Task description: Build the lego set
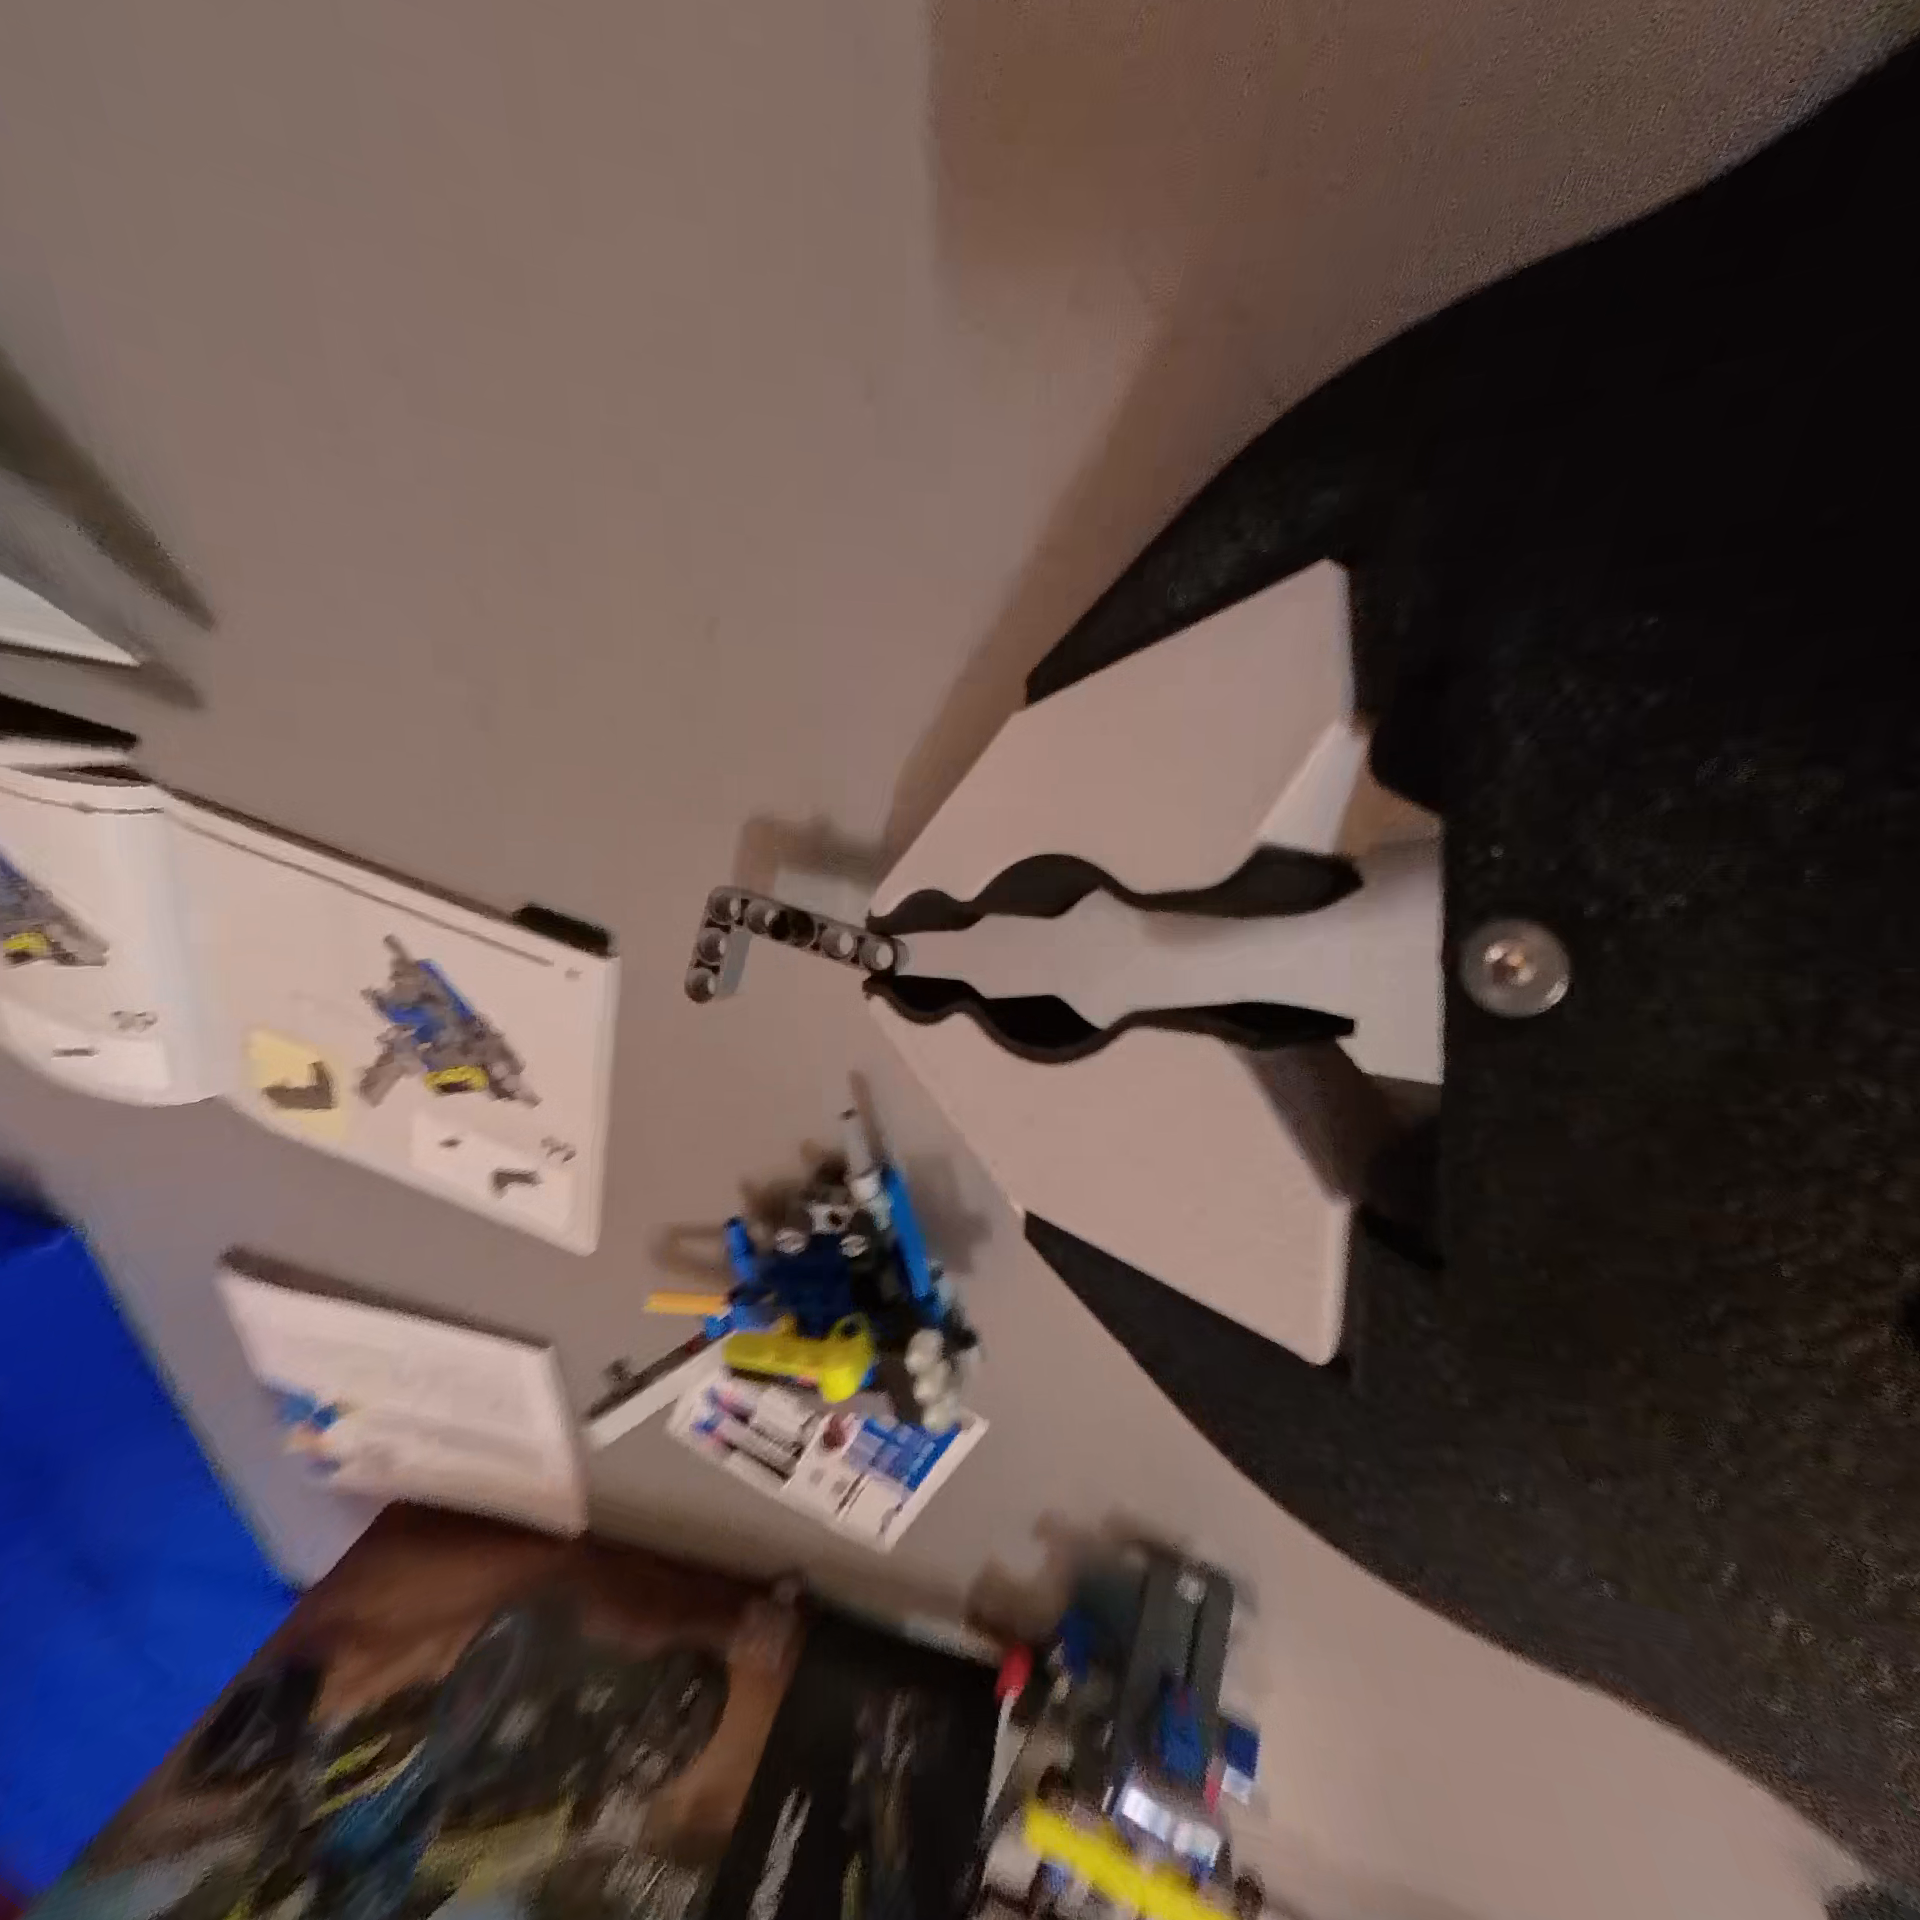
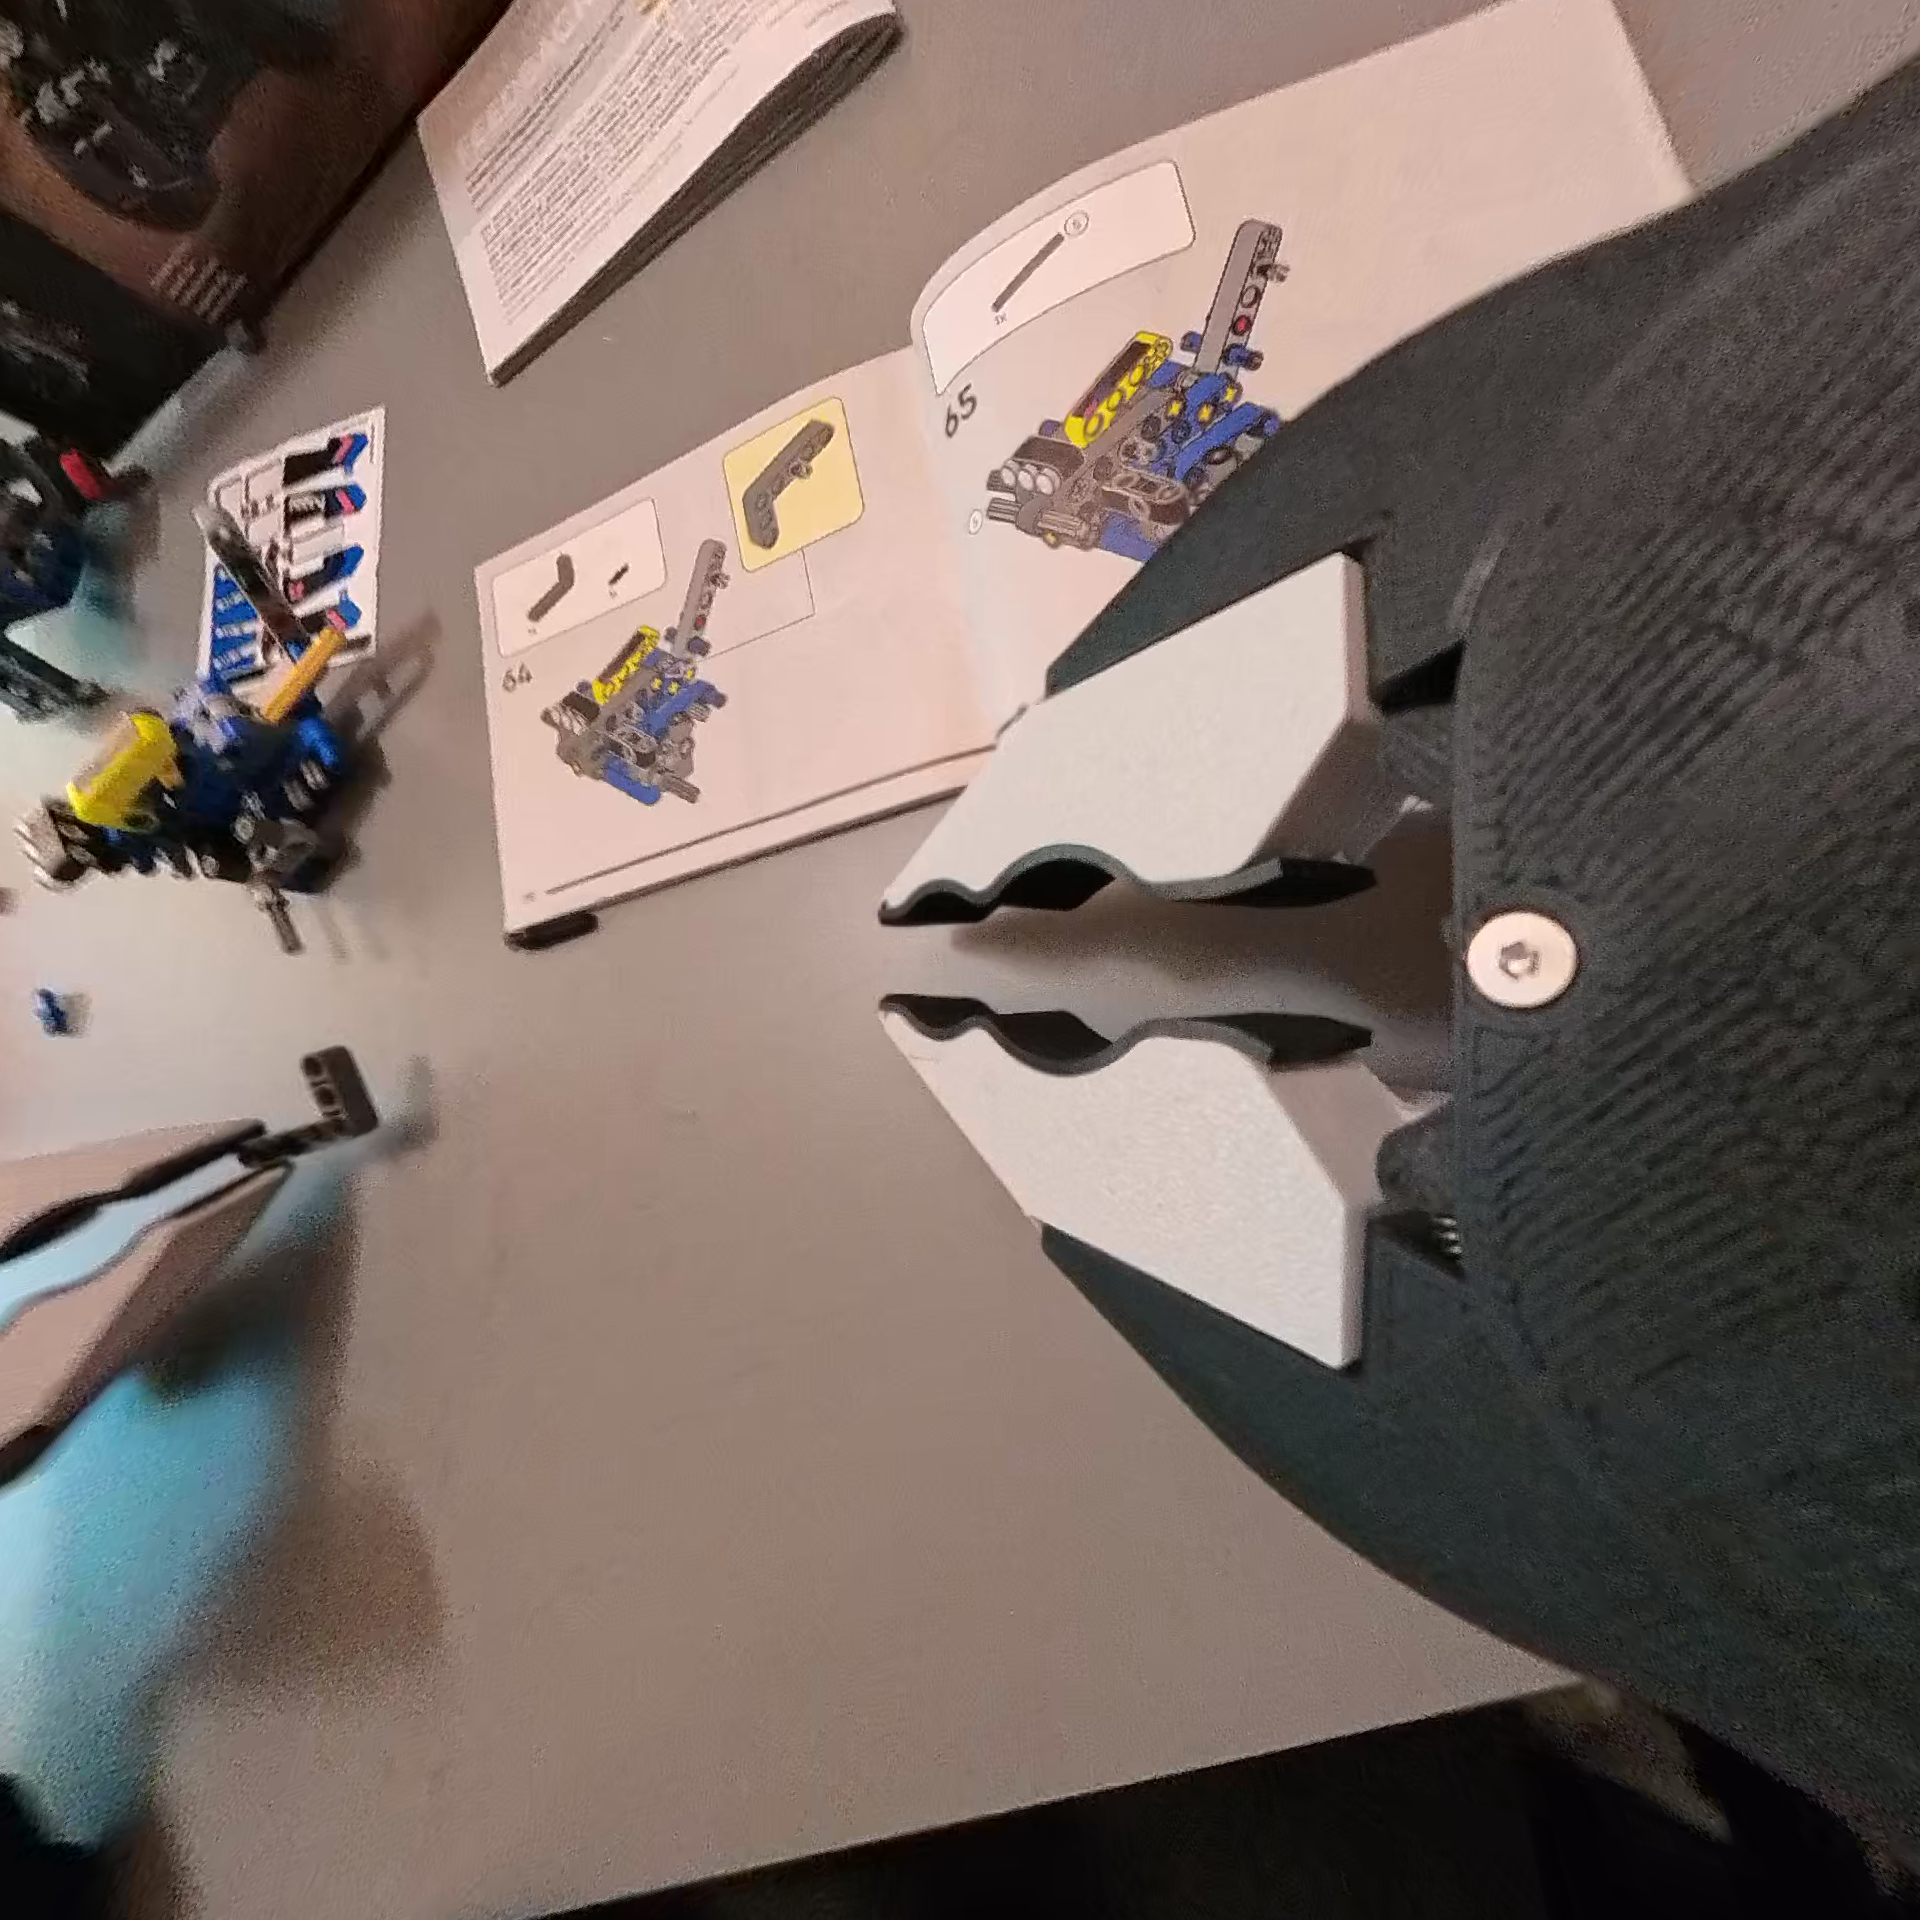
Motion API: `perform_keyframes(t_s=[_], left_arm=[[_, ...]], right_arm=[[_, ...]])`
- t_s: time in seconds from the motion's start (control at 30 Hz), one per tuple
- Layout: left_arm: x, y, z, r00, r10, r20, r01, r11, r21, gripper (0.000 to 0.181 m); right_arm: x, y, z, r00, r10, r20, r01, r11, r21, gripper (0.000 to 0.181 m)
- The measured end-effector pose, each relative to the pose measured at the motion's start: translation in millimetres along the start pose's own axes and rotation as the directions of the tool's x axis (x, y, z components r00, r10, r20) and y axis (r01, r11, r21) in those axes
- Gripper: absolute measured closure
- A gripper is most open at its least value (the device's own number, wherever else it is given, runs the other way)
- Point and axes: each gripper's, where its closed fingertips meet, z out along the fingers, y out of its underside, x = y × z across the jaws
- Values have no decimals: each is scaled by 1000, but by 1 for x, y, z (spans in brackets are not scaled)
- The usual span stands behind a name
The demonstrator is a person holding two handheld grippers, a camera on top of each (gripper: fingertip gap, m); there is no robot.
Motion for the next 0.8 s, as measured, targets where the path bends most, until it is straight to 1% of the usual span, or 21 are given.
perform_keyframes(t_s=[0.03, 0.1, 0.13, 0.2, 0.23, 0.33, 0.4, 0.43, 0.5, 0.57, 0.7, 0.8], left_arm=[[0, -7, 0, 998, 43, 37, -44, 999, 14, 176], [2, -19, 2, 991, 98, 89, -101, 994, 29, 176], [5, -24, 3, 990, 108, 92, -111, 993, 35, 176], [4, -32, 4, 988, 94, 118, -102, 993, 57, 176], [5, -36, 5, 991, 75, 115, -84, 993, 77, 176], [2, -51, 3, 992, -27, 120, 5, 984, 181, 176], [-2, -60, 2, 985, -98, 140, 63, 969, 237, 176], [-3, -65, 1, 982, -121, 148, 79, 961, 264, 176], [-1, -73, 2, 978, -159, 136, 112, 946, 303, 176], [0, -77, 4, 971, -197, 132, 146, 935, 324, 176], [3, -85, 6, 963, -237, 126, 176, 913, 368, 176], [-2, -87, 6, 951, -256, 174, 174, 908, 381, 176]], right_arm=[[1, -6, 1, 999, 49, -2, -49, 998, 26, 166], [3, -22, 3, 986, 165, 20, -166, 980, 106, 162], [1, -31, 5, 977, 207, 47, -212, 966, 147, 159], [-9, -48, 10, 972, 209, 110, -227, 953, 200, 158], [-14, -49, 15, 978, 177, 112, -196, 962, 189, 157], [-15, -43, 30, 996, 88, 13, -89, 992, 95, 156], [-23, -54, 38, 989, 140, 54, -146, 982, 123, 156], [-27, -63, 39, 979, 185, 86, -197, 966, 164, 156], [-23, -81, 41, 952, 288, 104, -306, 916, 258, 158], [-23, -93, 41, 925, 351, 143, -379, 870, 317, 158], [-26, -101, 45, 911, 378, 164, -412, 845, 342, 158], [-26, -111, 44, 897, 401, 185, -442, 806, 393, 160]])
